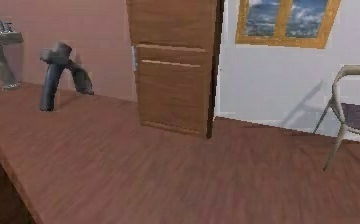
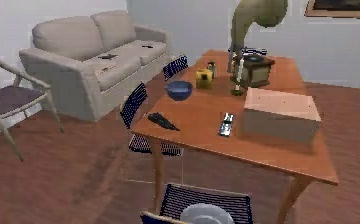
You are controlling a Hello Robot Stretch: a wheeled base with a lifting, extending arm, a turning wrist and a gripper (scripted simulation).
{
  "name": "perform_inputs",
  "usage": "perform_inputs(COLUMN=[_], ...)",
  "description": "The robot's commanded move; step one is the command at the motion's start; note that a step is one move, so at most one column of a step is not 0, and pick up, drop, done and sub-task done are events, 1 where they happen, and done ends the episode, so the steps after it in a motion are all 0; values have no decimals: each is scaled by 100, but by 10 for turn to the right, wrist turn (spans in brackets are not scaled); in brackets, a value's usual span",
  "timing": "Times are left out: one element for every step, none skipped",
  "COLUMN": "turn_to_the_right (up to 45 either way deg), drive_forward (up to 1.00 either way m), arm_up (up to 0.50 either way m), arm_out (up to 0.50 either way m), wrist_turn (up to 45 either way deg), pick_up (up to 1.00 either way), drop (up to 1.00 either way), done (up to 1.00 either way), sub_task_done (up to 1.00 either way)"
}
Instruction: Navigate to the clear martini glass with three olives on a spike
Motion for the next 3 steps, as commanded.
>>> perform_inputs(turn_to_the_right=[-450, -450, -60], drive_forward=[0, 0, 0], arm_up=[0, 0, 0], arm_out=[0, 0, 0], wrist_turn=[0, 0, 0], pick_up=[0, 0, 0], drop=[0, 0, 0], done=[0, 0, 0], sub_task_done=[0, 0, 0])
